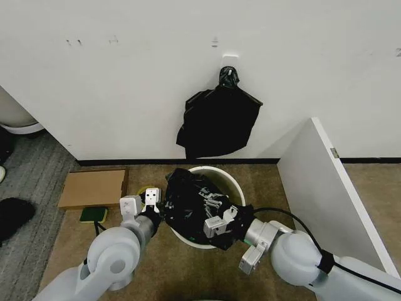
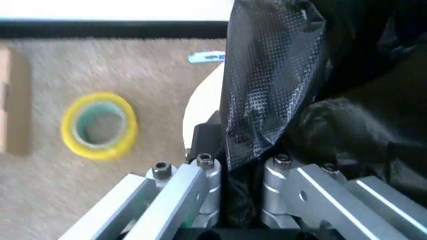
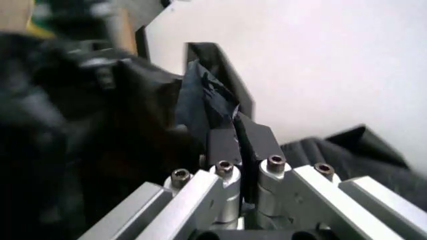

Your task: Place the garbage bag over the trash bin.

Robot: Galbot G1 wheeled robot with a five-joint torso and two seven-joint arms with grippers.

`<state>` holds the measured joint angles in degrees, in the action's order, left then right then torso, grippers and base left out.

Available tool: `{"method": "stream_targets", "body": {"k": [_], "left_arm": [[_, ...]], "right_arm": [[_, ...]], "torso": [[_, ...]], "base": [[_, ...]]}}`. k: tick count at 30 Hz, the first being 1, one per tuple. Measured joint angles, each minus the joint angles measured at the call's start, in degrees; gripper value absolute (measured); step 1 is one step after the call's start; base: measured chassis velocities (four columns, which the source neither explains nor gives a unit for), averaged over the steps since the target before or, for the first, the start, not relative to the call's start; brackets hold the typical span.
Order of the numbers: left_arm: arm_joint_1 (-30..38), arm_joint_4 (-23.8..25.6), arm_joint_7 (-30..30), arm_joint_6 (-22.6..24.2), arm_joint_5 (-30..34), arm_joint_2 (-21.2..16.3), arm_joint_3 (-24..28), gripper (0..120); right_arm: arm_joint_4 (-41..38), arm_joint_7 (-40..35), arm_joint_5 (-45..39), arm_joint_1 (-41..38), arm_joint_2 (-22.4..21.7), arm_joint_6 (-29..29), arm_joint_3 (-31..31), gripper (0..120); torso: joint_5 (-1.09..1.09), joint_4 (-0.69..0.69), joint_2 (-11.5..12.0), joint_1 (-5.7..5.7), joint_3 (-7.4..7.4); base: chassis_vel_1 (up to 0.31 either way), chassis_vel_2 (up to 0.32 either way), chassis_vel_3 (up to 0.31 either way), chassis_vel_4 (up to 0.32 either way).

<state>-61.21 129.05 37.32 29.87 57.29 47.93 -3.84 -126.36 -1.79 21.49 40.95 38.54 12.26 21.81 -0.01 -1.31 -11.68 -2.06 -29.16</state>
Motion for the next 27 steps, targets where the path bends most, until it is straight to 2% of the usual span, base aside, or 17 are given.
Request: {"method": "stream_targets", "body": {"k": [5,14,18,21,27], "left_arm": [[-3.09,0.37,-4.06,-1.7,-4.49,-1.08,-0.12,5],[-6.81,0.26,-8.97,-5.93,-11.84,-2.5,-0.91,5],[-8.88,-0.72,-12.43,-9.62,-19.97,-3.36,-1.14,5],[-9.46,-1.01,-13.54,-11.26,-22.7,-3.5,-1.17,5],[-10.98,-2.15,-17.29,-17.41,-29.65,-3.96,-1.27,5]], "right_arm": [[-2.1,-4.58,-13.27,-1.93,0.52,5.84,0.44,0],[-0.98,-11.9,-26.72,-5.4,1.17,11.24,0.07,0],[-0.46,-15.13,-35.46,-7.37,1.09,14.5,-0.15,0],[-0.17,-16.14,-38.32,-7.89,0.97,15.65,-0.22,0],[0.59,-16.6,-44.62,-8.01,-0.21,17.69,-0.42,0]], "torso": [[0.01,-0.02,0.0,0.0,0.0],[0.01,-0.01,0.0,0.0,0.0],[0.01,0.0,0.0,0.0,0.0],[0.01,0.0,0.0,0.0,0.0],[0.01,-0.01,-0.01,0.0,0.0]], "base": [[0.0,0.0,0.0,0.0],[0.0,0.0,0.0,0.0],[0.0,0.0,0.0,0.0],[0.0,0.0,0.0,0.0],[0.0,0.0,0.0,0.0]]}}
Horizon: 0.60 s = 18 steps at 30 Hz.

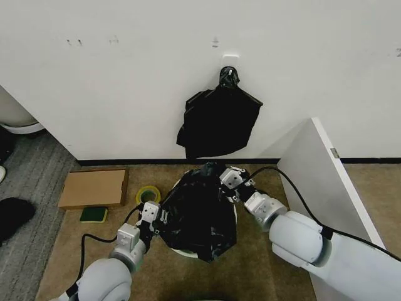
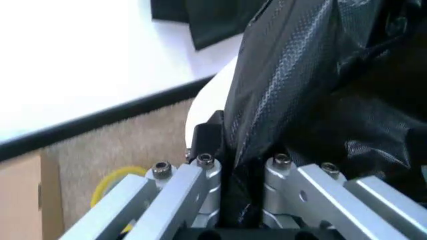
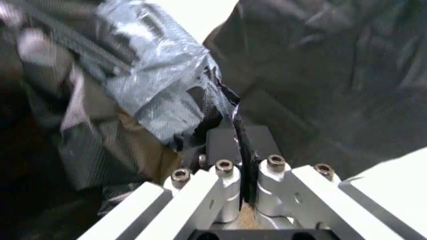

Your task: Place the garbage bag over the trash bin.

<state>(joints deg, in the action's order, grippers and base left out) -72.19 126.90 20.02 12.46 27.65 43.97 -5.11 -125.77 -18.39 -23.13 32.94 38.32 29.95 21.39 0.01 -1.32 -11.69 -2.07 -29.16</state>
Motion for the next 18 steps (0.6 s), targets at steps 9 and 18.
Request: {"method": "stream_targets", "body": {"k": [9,18], "left_arm": [[-0.6,0.0,-1.28,-5.1,1.22,-0.55,-0.79,5],[-0.91,1.34,-1.22,-6.62,10.24,-1.64,-2.53,5]], "right_arm": [[0.86,-0.13,-1.75,2.7,-1.23,0.09,-1.84,0],[0.03,-1.5,-4.95,4.55,-3.31,-2.96,-3.03,0]], "torso": [[-0.01,0.0,0.0,0.0,0.0],[-0.01,0.0,0.0,0.0,0.0]], "base": [[0.0,0.0,0.0,0.0],[0.0,0.0,0.0,0.0]]}}
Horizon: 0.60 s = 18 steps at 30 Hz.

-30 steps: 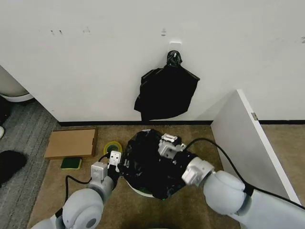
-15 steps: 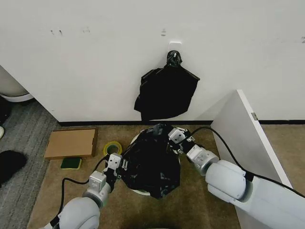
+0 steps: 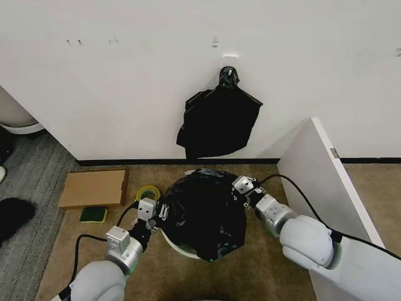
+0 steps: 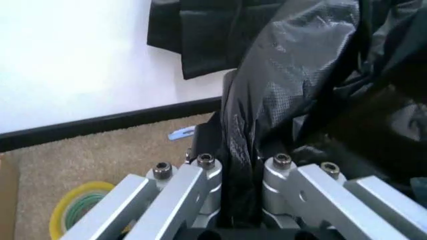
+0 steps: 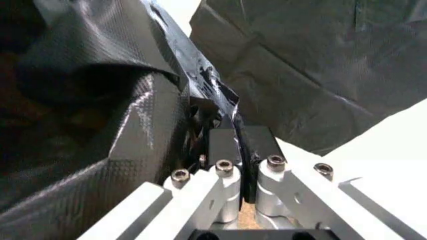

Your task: Place the garbage bag over the trash bin.

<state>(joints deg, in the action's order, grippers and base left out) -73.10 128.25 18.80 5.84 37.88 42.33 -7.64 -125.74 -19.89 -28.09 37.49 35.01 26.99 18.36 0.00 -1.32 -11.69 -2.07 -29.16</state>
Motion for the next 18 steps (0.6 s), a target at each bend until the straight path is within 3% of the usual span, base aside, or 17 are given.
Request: {"method": "stream_targets", "body": {"k": [7,18], "left_arm": [[-0.23,-1.35,1.05,1.11,-0.03,0.88,0.0,5],[-0.48,-1.86,1.85,1.88,0.27,1.57,-0.06,5]], "right_arm": [[-2.77,-4.85,-5.09,-0.14,1.62,-1.97,0.04,3],[-7.12,-9.54,-10.95,1.84,0.77,0.17,-3.61,42]], "torso": [[0.0,0.01,0.0,0.0,0.0],[0.0,-0.01,0.0,0.0,0.0]], "base": [[0.0,0.0,0.0,0.0],[0.0,0.0,0.0,0.0]]}}
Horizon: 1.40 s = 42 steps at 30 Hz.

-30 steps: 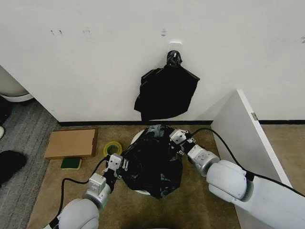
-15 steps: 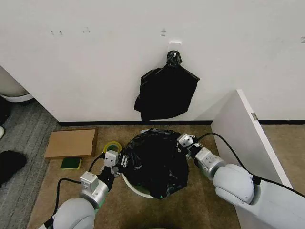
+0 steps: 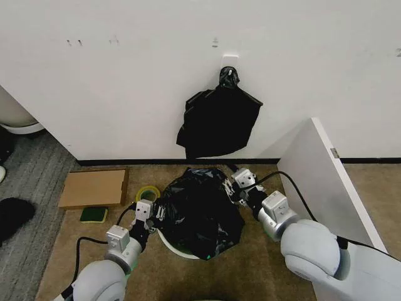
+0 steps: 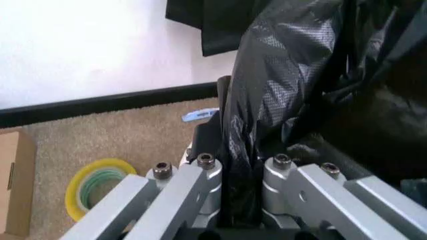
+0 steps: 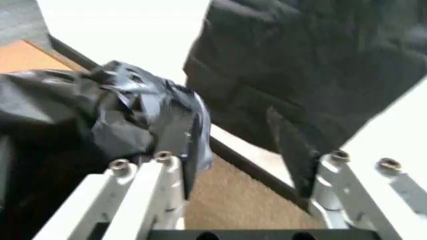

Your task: Place the garbage bag over the trash bin.

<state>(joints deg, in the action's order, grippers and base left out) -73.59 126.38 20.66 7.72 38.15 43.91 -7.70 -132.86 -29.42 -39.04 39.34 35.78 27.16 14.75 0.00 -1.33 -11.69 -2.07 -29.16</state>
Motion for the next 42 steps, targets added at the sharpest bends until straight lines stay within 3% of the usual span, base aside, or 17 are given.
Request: {"method": "stream_targets", "body": {"k": [5,8,12,15,16,20,23,34,42], "left_arm": [[-0.67,0.77,-0.17,-0.2,0.02,-0.4,-0.09,5],[-0.71,0.89,-0.1,-0.24,0.03,-0.42,-0.16,5],[-0.97,0.29,0.52,-0.41,0.9,-0.06,-0.34,5],[-1.71,-0.3,0.6,-0.8,2.8,0.13,-0.89,5],[-1.71,-0.3,0.6,-0.8,2.8,0.13,-0.89,5],[-2.23,-0.88,0.31,-1.6,5.42,0.35,-2.39,5],[-2.21,-0.93,0.19,-2.04,7.35,0.5,-3.04,5],[-1.28,-0.24,-0.03,-2.05,9.93,0.43,-3.26,5],[-1.07,0.55,-0.29,-2.01,10.49,0.66,-3.26,5]], "right_arm": [[0.64,-1.27,-2.94,0.58,-0.76,2.96,-1.13,64],[0.03,-1.9,-6.24,0.54,-0.71,3.58,-1.54,71],[-2.59,-4.4,-16.93,0.91,-0.22,3.33,-5.24,87],[-4.85,-8.39,-31.66,3.91,0.01,3.97,-13.62,98],[-4.85,-8.39,-31.66,3.91,0.01,3.97,-13.62,98],[-5.82,-9.62,-46.19,13.49,1.34,5.85,-26.69,100],[-6.31,-8.34,-49.93,19.67,3.46,7.06,-32.72,100],[-5.18,-1.61,-50.18,26.87,7.55,8.62,-39.26,98],[-2.69,2.25,-49.87,28.93,10.46,8.83,-41.3,77]], "torso": [[0.0,0.0,0.0,0.0,0.0],[-0.01,0.0,0.0,0.0,0.0],[0.0,0.02,0.0,0.0,0.0],[0.01,0.02,0.0,0.0,0.0],[0.01,0.02,0.0,0.0,0.0],[0.0,-0.02,0.0,0.0,0.0],[-0.01,0.0,0.0,0.0,0.0],[0.0,0.01,0.0,0.0,0.0],[0.0,0.01,0.0,0.0,-0.01]], "base": [[0.0,0.0,0.0,0.0],[0.0,0.0,0.0,0.0],[0.0,0.0,0.0,0.0],[0.0,0.0,0.0,0.0],[0.0,0.0,0.0,0.0],[0.0,0.0,0.0,0.0],[0.0,0.0,0.0,0.0],[0.0,0.0,0.0,0.0],[0.0,0.0,0.0,0.0]]}}
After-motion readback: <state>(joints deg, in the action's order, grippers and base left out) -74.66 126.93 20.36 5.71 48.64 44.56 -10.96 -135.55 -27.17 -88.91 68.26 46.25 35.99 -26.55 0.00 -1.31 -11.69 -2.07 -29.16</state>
